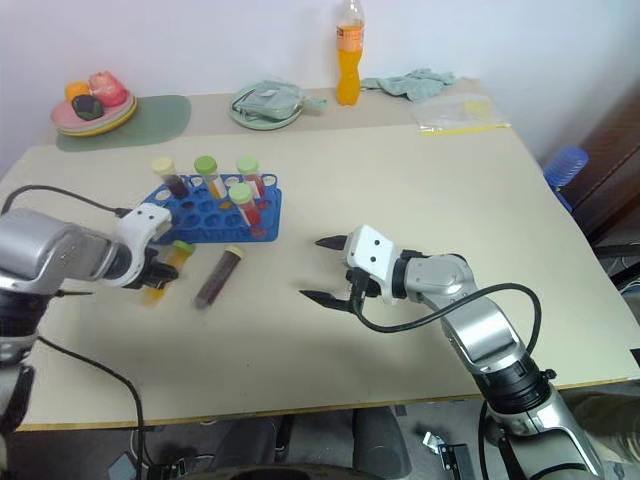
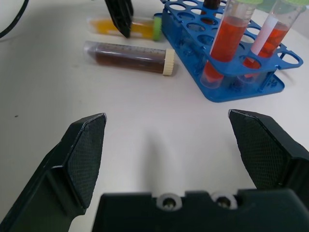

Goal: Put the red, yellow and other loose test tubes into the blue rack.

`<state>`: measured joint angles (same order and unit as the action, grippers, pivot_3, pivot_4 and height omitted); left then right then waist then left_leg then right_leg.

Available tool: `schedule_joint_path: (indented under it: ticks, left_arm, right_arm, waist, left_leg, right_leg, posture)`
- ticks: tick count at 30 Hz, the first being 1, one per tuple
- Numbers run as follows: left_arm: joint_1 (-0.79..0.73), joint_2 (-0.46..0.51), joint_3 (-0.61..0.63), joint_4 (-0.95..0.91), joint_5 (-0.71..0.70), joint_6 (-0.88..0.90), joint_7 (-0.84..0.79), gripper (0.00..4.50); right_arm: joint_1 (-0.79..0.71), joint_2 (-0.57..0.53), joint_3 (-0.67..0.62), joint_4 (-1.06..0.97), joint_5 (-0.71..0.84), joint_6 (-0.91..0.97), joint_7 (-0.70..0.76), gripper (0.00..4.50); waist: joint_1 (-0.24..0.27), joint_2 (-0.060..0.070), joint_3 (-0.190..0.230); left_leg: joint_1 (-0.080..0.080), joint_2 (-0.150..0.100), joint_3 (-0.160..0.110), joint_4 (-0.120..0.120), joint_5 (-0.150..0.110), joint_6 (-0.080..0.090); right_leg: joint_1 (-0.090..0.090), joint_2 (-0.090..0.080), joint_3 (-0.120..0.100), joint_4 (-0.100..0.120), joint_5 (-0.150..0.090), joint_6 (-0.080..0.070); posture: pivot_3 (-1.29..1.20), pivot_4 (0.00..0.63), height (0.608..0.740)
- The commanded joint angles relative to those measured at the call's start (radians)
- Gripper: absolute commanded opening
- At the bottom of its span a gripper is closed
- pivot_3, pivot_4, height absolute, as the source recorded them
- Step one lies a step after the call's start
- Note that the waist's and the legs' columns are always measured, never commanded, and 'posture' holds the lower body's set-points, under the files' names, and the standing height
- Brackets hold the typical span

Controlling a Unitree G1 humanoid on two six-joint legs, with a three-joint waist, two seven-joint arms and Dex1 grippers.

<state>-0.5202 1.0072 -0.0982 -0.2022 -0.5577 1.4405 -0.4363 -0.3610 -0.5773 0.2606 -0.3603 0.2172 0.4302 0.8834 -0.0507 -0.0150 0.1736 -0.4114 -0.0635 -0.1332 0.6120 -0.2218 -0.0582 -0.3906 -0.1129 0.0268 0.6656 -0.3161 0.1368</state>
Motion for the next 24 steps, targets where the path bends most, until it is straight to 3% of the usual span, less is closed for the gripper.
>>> schedule_joint_path:
  ticks: [1, 3, 6, 14, 17, 20, 24]
  left_arm:
    - [0.180, 0.057, 0.195, -0.182, 0.056, -0.342, -0.103, 0.74]
    - [0.264, 0.023, 0.292, -0.188, 0.104, -0.503, -0.093, 0.74]
    - [0.240, -0.170, 0.410, -0.169, 0.126, -0.692, 0.040, 0.74]
    - [0.176, -0.598, 0.237, -0.166, 0.318, -1.057, 0.277, 0.74]
    - [0.194, -0.679, 0.176, -0.073, 0.429, -1.239, 0.320, 0.74]
    - [0.187, -0.796, 0.185, 0.042, 0.401, -1.366, 0.341, 0.74]
    - [0.167, -0.823, 0.170, 0.157, 0.488, -1.472, 0.382, 0.74]
  right_arm:
    - [-0.009, 0.000, -0.014, -0.033, 0.006, -0.011, 0.000, 4.50]
    - [-0.014, 0.005, -0.012, -0.021, 0.005, -0.017, -0.001, 4.50]
    - [-0.022, 0.032, -0.003, 0.004, -0.003, -0.031, -0.017, 4.50]
    - [-0.018, 0.085, 0.012, 0.028, -0.017, -0.036, -0.047, 4.50]
    - [-0.014, 0.091, 0.011, 0.024, -0.024, -0.032, -0.056, 4.50]
    - [-0.009, 0.095, 0.011, 0.018, -0.028, -0.028, -0.069, 4.50]
    - [0.004, 0.096, 0.007, 0.001, -0.030, -0.018, -0.085, 4.50]
  waist:
    - [0.008, 0.000, 0.000]
    - [0.019, 0.000, 0.000]
    - [0.046, 0.000, 0.000]
    - [0.061, -0.003, -0.002]
    - [0.047, -0.003, -0.002]
    - [0.040, -0.003, -0.002]
    - [0.036, -0.003, -0.002]
  left_leg:
    - [0.000, 0.002, 0.001, 0.000, 0.001, -0.002]
    - [0.000, 0.003, 0.001, 0.001, 0.001, -0.002]
    - [0.000, 0.002, 0.000, 0.002, 0.000, 0.001]
    - [0.000, -0.004, 0.000, 0.004, -0.001, 0.001]
    - [0.000, -0.004, 0.002, 0.004, 0.001, -0.002]
    - [0.000, -0.004, 0.002, 0.003, 0.000, -0.001]
    - [0.000, -0.004, 0.002, 0.004, -0.001, 0.001]
  right_leg:
    - [0.000, 0.000, 0.000, -0.001, 0.000, 0.000]
    - [0.001, -0.001, 0.000, -0.001, 0.000, 0.000]
    - [0.003, -0.001, -0.002, -0.003, 0.001, -0.001]
    - [0.004, -0.003, -0.003, -0.003, 0.001, 0.000]
    - [0.002, -0.003, -0.002, -0.002, 0.001, 0.000]
    - [0.003, -0.003, -0.002, -0.001, 0.001, 0.000]
    - [0.003, -0.002, -0.003, -0.001, 0.001, 0.000]
  posture:
    - [0.00, 0.150, 0.740]
    - [0.00, 0.150, 0.740]
    - [0.00, 0.150, 0.740]
    - [0.00, 0.150, 0.740]
    - [0.00, 0.150, 0.740]
    - [0.00, 0.150, 0.740]
    - [0.00, 0.150, 0.740]
